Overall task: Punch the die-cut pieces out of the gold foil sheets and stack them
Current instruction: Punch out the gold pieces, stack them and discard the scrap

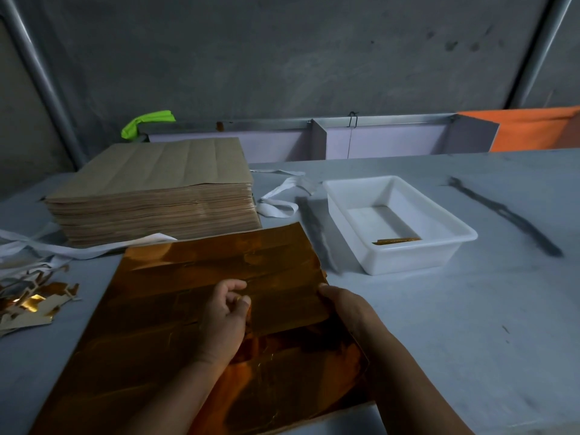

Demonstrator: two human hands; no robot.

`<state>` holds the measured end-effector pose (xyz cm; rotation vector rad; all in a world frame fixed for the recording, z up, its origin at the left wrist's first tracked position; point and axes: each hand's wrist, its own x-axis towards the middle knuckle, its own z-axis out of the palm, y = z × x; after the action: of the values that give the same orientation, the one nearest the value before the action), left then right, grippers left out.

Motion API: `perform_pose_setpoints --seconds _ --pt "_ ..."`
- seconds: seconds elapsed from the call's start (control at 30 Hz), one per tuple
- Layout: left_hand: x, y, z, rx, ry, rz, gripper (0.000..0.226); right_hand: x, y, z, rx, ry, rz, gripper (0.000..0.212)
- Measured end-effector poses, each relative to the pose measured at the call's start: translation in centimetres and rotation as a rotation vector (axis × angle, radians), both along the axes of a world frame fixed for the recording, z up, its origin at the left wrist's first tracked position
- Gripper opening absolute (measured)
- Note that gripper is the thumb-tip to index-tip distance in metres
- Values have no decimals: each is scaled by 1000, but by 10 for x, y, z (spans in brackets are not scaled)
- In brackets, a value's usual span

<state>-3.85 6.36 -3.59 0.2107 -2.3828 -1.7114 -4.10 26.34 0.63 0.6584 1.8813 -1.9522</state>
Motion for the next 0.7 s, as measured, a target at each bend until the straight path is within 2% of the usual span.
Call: perform_pose_setpoints --seconds 0.13,0.4,0.7 --pt "-1 -2 0 47 6 48 23 -3 4 -6 16 32 4 30" --pt "-2 -5 2 205 -1 113 23 -9 4 -15 -236 -13 -48 34" --pt "-2 -7 5 297 2 147 19 -10 4 -15 -246 -42 -52 35"
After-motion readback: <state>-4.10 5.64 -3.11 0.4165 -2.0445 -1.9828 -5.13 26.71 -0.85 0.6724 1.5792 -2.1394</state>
